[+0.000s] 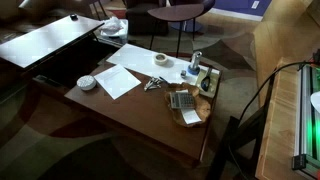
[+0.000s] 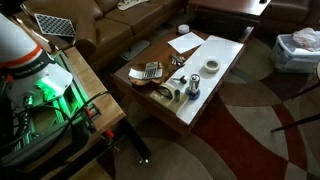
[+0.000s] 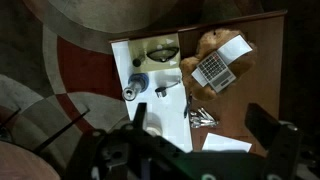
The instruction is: Pick up the silver measuring spoon and place it on the table in front of the calculator
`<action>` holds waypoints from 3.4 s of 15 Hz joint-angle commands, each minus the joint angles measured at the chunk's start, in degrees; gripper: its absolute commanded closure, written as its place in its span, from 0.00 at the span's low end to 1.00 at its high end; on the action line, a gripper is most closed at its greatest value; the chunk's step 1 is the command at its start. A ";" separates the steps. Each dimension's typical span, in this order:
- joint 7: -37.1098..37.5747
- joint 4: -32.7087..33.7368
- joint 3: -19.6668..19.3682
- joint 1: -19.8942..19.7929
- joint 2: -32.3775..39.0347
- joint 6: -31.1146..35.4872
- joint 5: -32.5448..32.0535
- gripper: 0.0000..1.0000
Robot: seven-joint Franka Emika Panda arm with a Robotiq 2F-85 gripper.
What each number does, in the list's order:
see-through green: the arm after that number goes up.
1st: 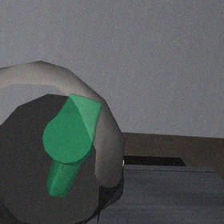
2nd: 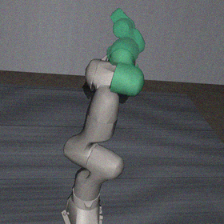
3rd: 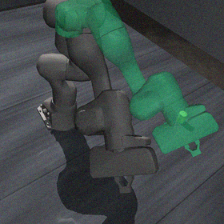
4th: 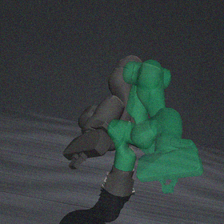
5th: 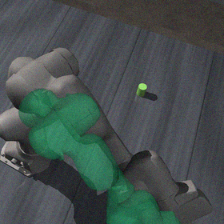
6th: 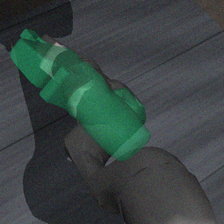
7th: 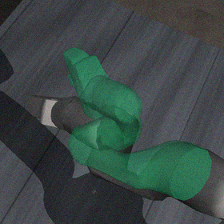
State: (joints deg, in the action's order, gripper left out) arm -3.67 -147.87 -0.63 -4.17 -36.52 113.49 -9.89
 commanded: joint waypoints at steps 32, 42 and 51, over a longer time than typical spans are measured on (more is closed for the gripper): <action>47.82 0.50 13.98 1.63 40.39 24.85 -5.10 0.00; 57.71 1.85 5.12 9.29 45.76 32.27 -7.21 0.00; 100.55 18.43 -16.90 22.66 70.53 49.44 -29.96 0.00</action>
State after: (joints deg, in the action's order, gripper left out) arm 85.62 -136.04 -11.70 13.75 24.78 160.03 -36.51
